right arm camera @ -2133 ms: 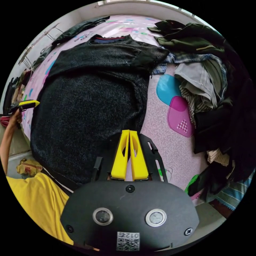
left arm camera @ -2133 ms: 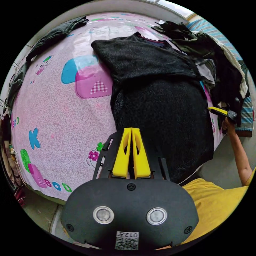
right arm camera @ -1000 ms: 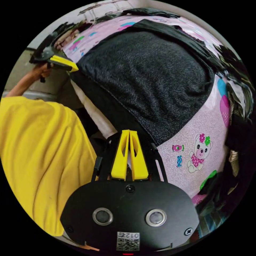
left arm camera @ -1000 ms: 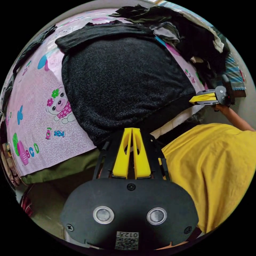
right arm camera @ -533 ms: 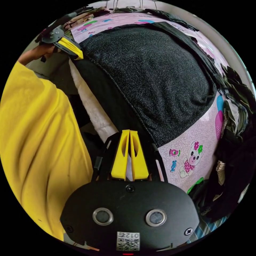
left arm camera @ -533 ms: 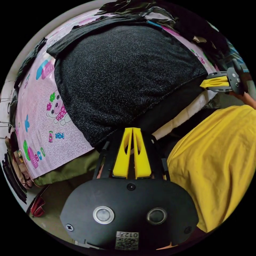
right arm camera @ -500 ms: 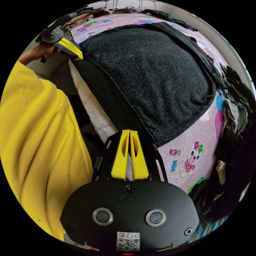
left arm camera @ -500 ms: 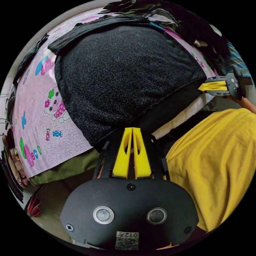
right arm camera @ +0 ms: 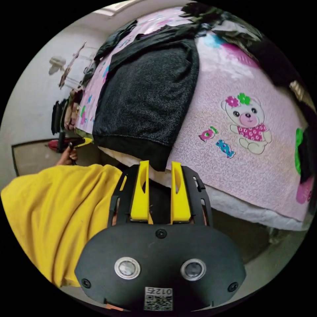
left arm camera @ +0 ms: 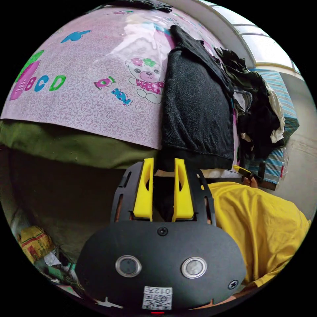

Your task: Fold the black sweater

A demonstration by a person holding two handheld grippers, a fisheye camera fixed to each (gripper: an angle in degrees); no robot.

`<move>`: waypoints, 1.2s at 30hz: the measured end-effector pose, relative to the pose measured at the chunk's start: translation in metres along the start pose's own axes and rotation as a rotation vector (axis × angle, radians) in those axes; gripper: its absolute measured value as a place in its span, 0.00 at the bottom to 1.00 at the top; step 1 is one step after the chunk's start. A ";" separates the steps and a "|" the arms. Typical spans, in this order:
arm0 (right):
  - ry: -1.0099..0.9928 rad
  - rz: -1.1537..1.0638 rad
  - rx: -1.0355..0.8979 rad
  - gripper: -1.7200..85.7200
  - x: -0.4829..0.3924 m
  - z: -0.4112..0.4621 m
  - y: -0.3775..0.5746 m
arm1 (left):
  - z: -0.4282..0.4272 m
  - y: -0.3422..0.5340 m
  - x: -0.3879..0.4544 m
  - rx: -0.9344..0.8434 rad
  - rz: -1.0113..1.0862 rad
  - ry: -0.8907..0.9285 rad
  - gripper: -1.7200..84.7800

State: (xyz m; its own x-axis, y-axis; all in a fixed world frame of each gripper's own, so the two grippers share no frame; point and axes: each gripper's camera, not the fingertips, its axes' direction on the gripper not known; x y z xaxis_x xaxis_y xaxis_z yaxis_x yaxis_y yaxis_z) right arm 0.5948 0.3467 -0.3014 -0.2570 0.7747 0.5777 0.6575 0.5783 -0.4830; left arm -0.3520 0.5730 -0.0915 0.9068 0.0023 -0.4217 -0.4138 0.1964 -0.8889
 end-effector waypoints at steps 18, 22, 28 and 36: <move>-0.166 0.069 0.024 0.13 -0.003 -0.059 0.022 | 0.009 0.003 -0.030 -0.103 0.185 -0.047 0.07; -0.103 0.044 0.017 0.08 -0.012 -0.072 0.029 | 0.004 0.005 -0.043 -0.110 0.171 -0.023 0.05; -0.170 -0.012 0.010 0.04 -0.024 -0.114 0.045 | -0.019 0.013 -0.057 -0.116 0.165 0.052 0.02; -0.322 -0.068 0.055 0.03 -0.044 -0.201 0.076 | -0.085 0.041 -0.054 -0.033 0.175 0.193 0.02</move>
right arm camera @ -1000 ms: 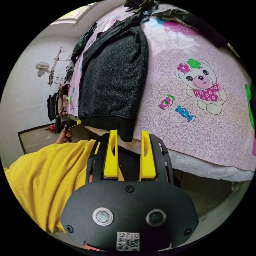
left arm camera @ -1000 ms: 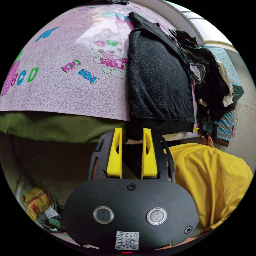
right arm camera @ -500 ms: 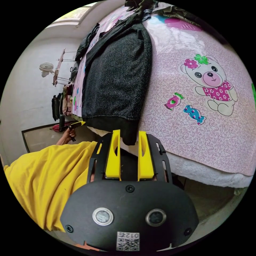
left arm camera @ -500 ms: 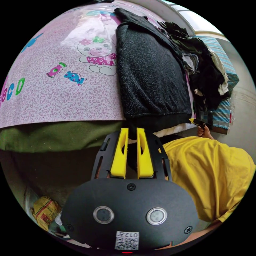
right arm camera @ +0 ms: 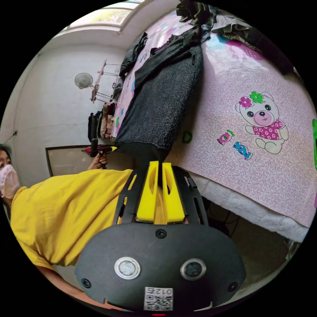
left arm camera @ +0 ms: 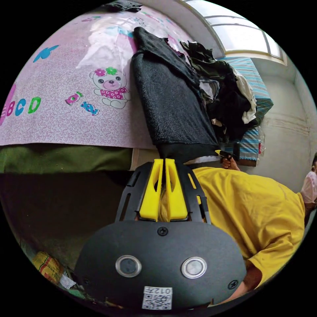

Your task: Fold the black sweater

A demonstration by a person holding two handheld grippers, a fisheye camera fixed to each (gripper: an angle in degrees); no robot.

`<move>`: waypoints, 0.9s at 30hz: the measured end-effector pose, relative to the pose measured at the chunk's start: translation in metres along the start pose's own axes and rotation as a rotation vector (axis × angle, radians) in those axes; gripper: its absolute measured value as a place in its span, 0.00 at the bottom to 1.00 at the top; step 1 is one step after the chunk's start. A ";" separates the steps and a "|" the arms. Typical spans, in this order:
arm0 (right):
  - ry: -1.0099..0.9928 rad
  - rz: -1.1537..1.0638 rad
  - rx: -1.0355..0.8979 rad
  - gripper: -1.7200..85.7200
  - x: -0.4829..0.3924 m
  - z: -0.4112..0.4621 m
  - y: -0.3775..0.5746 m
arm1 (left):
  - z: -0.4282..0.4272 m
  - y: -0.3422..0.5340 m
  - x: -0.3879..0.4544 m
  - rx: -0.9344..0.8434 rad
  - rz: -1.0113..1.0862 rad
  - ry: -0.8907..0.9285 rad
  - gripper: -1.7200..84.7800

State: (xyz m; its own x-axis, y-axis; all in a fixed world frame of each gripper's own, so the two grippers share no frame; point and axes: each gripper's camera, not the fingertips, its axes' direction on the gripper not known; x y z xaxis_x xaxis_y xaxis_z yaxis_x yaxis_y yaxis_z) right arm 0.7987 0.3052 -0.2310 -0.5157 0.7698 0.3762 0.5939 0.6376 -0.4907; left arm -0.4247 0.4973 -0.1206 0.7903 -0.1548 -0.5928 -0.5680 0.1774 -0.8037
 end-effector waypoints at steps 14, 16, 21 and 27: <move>-0.464 -0.105 0.166 0.04 -0.085 -0.126 0.057 | -0.132 0.068 0.081 0.302 0.007 0.226 0.02; -0.480 -0.112 0.208 0.03 -0.086 -0.137 0.045 | -0.140 0.059 0.086 0.338 0.020 0.245 0.02; -0.525 -0.085 0.308 0.03 -0.080 -0.152 -0.004 | -0.153 0.008 0.090 0.366 0.055 0.294 0.03; -0.497 -0.063 0.387 0.03 -0.082 -0.168 -0.108 | -0.169 -0.093 0.085 0.353 0.058 0.368 0.03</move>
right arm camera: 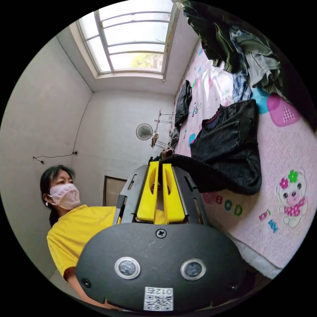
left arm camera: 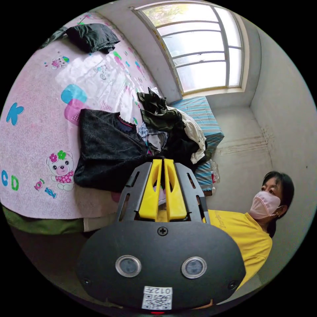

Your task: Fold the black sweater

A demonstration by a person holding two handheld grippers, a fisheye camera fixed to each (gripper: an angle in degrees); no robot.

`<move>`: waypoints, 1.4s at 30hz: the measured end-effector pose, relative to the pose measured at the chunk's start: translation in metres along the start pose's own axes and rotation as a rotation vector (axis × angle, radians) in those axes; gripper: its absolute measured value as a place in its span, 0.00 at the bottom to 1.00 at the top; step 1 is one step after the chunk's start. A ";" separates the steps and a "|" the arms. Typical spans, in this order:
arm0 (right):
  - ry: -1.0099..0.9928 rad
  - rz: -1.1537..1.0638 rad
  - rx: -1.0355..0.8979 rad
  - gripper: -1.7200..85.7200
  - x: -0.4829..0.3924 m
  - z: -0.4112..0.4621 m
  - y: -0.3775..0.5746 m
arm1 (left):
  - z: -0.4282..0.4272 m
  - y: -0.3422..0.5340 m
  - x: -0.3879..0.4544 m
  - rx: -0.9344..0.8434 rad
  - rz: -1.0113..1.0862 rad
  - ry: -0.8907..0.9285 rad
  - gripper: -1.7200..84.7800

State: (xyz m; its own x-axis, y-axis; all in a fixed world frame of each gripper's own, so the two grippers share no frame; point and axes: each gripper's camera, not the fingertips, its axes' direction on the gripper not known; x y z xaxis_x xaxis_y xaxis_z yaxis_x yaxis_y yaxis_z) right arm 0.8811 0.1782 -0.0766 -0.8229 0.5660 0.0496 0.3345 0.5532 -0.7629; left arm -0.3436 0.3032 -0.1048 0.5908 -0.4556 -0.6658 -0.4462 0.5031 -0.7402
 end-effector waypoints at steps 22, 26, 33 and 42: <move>0.554 0.165 -0.033 0.14 0.144 0.156 -0.254 | 0.086 -0.257 -0.096 0.155 -0.219 -0.161 0.10; 0.625 0.054 -0.124 0.14 0.117 0.159 -0.201 | 0.078 -0.215 -0.059 -0.004 -0.069 -0.327 0.13; 0.872 -0.064 -0.334 0.14 0.113 0.197 -0.095 | 0.112 -0.129 -0.035 -0.337 0.033 -0.630 0.14; 0.851 -0.086 -0.383 0.11 0.124 0.239 -0.085 | 0.139 -0.128 -0.023 -0.375 0.059 -0.601 0.14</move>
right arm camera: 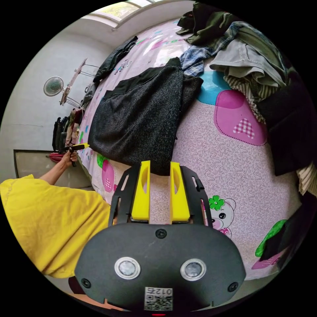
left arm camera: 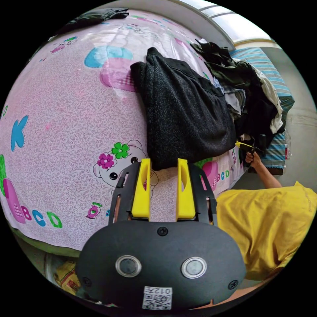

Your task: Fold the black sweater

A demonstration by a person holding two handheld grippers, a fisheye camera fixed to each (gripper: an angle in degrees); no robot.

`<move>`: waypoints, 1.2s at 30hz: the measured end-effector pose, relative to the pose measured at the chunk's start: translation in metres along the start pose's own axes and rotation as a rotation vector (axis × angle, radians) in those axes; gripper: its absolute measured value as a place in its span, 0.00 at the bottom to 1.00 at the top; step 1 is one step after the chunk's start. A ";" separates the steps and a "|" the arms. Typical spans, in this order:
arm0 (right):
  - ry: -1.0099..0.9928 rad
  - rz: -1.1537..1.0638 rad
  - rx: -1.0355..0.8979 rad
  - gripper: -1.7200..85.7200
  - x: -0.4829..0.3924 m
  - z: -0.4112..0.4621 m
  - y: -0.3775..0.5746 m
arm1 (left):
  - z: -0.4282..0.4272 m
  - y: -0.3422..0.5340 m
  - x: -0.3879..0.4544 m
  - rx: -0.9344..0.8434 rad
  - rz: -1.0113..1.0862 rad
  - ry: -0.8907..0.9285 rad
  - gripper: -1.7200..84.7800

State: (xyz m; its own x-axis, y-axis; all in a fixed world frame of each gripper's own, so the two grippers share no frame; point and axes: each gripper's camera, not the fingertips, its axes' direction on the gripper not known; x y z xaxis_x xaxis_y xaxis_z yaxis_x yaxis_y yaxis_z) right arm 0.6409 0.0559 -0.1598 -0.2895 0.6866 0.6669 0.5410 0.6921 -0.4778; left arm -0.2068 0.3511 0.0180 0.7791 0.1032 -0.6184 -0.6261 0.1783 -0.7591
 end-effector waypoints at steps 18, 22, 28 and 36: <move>-0.076 0.182 -0.359 0.04 0.000 0.035 0.026 | -0.024 0.007 0.040 -0.267 -0.027 0.073 0.06; -0.098 0.203 -0.296 0.06 0.003 0.046 0.037 | -0.012 0.028 0.022 -0.152 -0.200 0.163 0.06; 0.171 0.038 -0.142 0.11 -0.028 -0.005 0.011 | -0.082 0.025 0.044 0.100 -0.199 -0.047 0.07; 0.211 -0.070 -0.008 0.13 -0.051 0.028 -0.088 | -0.064 -0.096 0.090 0.033 -0.017 -0.199 0.11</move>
State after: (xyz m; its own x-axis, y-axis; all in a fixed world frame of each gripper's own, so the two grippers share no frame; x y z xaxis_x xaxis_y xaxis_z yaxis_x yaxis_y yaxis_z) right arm 0.5864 -0.0340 -0.1676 -0.1551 0.5743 0.8038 0.5320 0.7342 -0.4218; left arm -0.0788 0.2805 0.0225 0.7826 0.2907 -0.5504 -0.6138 0.2133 -0.7601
